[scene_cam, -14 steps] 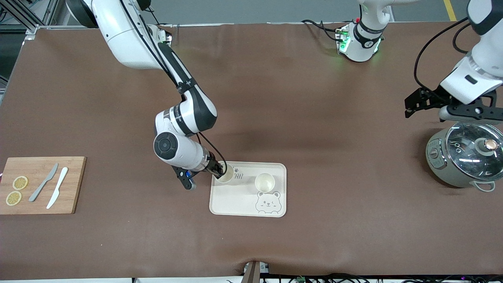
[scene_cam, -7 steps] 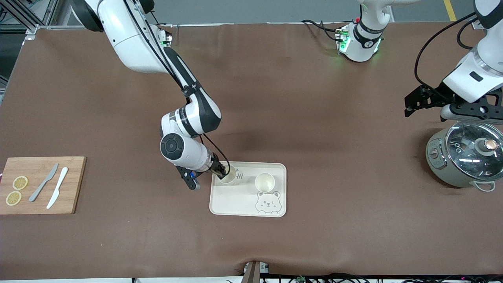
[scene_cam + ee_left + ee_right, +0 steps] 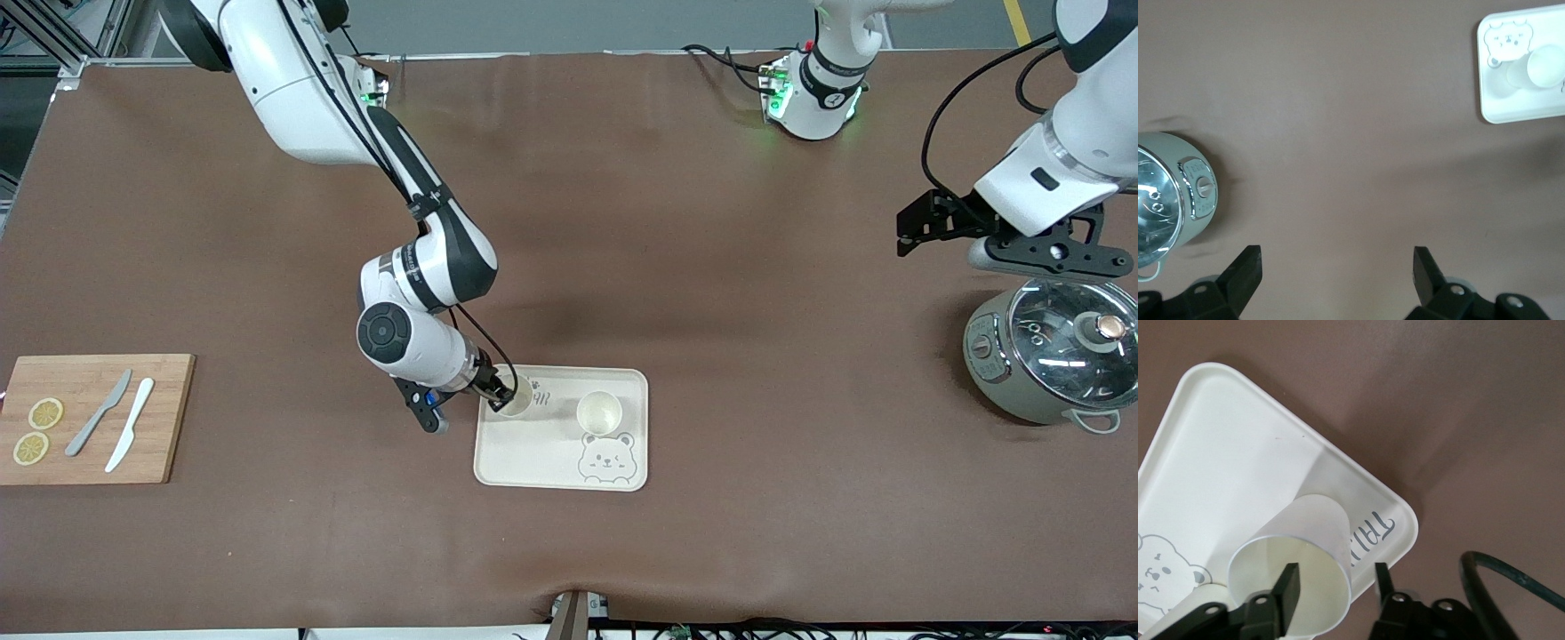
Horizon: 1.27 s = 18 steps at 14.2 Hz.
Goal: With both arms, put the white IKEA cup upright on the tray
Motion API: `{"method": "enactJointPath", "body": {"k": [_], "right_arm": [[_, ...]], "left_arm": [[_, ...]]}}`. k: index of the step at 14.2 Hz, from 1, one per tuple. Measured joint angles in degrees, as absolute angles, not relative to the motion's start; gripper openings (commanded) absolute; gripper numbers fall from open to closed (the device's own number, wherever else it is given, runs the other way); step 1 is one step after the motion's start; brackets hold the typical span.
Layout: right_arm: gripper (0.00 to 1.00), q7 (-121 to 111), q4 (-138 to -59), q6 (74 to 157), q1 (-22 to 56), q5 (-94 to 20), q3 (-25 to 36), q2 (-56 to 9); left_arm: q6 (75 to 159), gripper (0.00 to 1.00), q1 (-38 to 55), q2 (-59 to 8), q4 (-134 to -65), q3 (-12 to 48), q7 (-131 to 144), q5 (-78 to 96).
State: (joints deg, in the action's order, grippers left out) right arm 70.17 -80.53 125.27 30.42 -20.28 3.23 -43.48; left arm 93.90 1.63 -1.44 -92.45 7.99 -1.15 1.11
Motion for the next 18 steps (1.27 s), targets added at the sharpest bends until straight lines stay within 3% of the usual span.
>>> {"method": "enactJointPath", "body": {"k": [7, 12, 18], "right_arm": [[1.00, 70.0, -68.6, 99.7, 22.9, -20.3, 3.6, -41.5], [1.00, 69.2, -63.5, 90.9, 20.8, -19.5, 3.6, -39.7], [1.00, 57.9, -62.9, 85.8, 11.6, -18.9, -0.1, -33.7]], "left_arm": [[93.3, 1.00, 2.1, -2.5, -91.7, 6.8, -1.2, 1.1], [93.2, 1.00, 2.0, -2.6, -91.6, 6.7, -1.2, 1.1], [93.2, 1.00, 1.9, -3.0, -91.6, 6.6, -1.2, 1.1]]}}
